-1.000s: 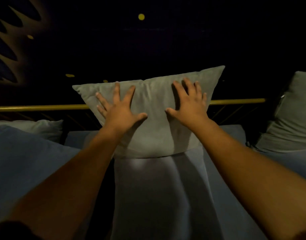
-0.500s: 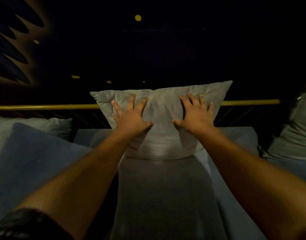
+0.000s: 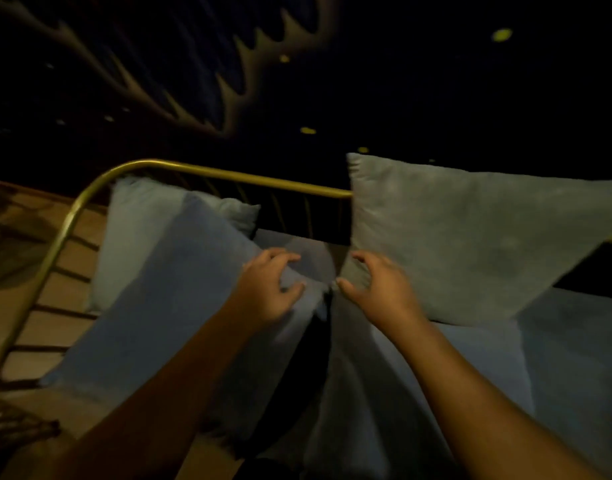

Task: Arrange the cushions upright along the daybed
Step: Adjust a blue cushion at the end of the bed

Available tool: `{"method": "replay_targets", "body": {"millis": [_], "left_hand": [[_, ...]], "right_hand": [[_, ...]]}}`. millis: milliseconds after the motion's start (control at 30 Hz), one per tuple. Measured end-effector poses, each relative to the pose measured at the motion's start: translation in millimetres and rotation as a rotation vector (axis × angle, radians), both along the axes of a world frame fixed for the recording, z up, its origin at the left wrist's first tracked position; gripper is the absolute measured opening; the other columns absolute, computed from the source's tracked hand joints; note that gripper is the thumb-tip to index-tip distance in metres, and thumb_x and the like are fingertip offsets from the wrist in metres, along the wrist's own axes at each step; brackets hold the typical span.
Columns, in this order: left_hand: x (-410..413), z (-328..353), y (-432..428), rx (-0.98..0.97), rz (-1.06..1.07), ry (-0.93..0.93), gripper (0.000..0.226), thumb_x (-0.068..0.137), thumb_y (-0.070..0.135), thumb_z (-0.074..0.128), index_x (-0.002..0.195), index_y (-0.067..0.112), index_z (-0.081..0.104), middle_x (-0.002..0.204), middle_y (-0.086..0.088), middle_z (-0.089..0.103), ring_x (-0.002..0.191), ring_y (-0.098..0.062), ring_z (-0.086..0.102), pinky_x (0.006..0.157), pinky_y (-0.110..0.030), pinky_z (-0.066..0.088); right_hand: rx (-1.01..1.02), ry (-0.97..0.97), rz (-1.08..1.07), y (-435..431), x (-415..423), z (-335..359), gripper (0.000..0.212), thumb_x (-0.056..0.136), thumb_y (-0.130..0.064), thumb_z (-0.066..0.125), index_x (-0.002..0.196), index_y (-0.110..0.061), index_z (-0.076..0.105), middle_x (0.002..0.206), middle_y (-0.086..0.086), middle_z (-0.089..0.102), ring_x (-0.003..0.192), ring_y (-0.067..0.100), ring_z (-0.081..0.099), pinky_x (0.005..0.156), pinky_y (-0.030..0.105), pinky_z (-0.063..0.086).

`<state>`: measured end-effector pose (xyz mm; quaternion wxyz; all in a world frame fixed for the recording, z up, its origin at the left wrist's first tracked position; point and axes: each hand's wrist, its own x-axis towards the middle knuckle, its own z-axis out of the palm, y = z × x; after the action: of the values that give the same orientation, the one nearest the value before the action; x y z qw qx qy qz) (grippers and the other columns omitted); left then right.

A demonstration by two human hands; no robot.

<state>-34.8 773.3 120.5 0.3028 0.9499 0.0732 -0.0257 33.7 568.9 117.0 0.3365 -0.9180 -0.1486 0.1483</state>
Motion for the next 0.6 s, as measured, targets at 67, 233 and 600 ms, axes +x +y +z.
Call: {"method": "replay_targets", "body": {"millis": [67, 233, 600], "left_hand": [[-22.9, -2.7, 48.8, -0.084, 0.078, 0.048, 0.068, 0.071, 0.058, 0.05, 0.12, 0.011, 0.06, 0.124, -0.016, 0.057, 0.109, -0.034, 0.059, 0.095, -0.046, 0.048], [-53.8, -18.4, 169.5, -0.144, 0.222, 0.109, 0.071, 0.068, 0.055, 0.052, 0.118, 0.005, 0.061, 0.119, -0.021, 0.059, 0.103, -0.036, 0.064, 0.094, -0.044, 0.05], [-49.6, -108.8, 290.8, -0.171, 0.347, 0.547, 0.137, 0.034, 0.092, 0.053, 0.145, 0.042, -0.011, 0.159, -0.015, 0.014, 0.14, -0.047, 0.02, 0.111, -0.061, 0.022]], "right_hand": [[-0.004, 0.039, 0.018, 47.1, -14.7, -8.8, 0.059, 0.078, -0.041, 0.069, 0.129, -0.017, 0.054, 0.128, 0.01, 0.059, 0.116, 0.029, 0.056, 0.095, 0.04, 0.046], [-0.023, 0.21, 0.053, 165.8, -46.0, -25.7, 0.062, 0.082, -0.04, 0.067, 0.136, -0.019, 0.046, 0.138, 0.008, 0.05, 0.124, 0.028, 0.049, 0.1, 0.038, 0.041], [-0.096, 0.431, -0.109, 271.6, -43.5, -105.8, 0.078, 0.077, -0.047, 0.071, 0.143, -0.023, 0.036, 0.149, 0.012, 0.031, 0.132, 0.033, 0.04, 0.108, 0.041, 0.036]]}}
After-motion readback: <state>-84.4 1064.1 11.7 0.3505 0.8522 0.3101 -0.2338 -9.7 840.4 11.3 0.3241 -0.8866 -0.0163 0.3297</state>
